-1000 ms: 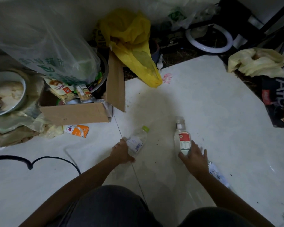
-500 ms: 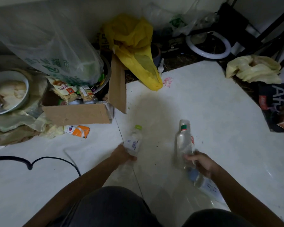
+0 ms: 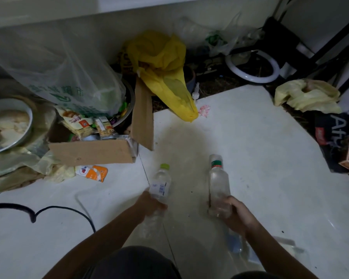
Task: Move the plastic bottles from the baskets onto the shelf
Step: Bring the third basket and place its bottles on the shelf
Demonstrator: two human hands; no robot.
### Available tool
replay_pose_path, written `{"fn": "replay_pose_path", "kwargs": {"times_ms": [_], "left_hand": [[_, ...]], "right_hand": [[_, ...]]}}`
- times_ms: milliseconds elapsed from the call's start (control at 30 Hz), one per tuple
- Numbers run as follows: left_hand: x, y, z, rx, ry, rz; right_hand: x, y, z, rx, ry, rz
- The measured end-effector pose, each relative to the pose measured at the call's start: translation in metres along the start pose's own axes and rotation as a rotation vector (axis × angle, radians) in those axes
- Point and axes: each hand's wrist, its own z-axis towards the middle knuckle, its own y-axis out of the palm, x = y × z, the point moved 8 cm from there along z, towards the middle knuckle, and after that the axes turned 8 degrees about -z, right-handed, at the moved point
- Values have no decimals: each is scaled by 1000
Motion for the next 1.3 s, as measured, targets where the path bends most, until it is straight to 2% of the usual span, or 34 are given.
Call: {"fn": "replay_pose_path", "kwargs": {"times_ms": [233, 367, 533, 667, 800, 1033, 1200, 1300], "left_hand": [[27, -21, -18, 11, -31, -23], [88, -40, -73, 6, -26, -149], [201, -55, -198, -61, 38, -251], [285, -65, -302, -88, 22, -253], [397, -78, -432, -163, 34, -272], [554, -126, -586, -64, 294, -222], [640, -138, -673, -91, 441, -161], [668, -147, -696, 3, 531, -216]], "right_hand": [[-47, 29, -28, -123, -8, 229], [-105, 50, -87, -203, -50, 152], [-184, 82, -199, -223, -31, 111], [-266, 123, -320, -333, -54, 83], [-350, 155, -435, -320, -59, 200], [-496, 222, -635, -460, -332, 171], [-559, 248, -712, -567, -480, 80], [-580, 257, -736, -516, -532, 17]]}}
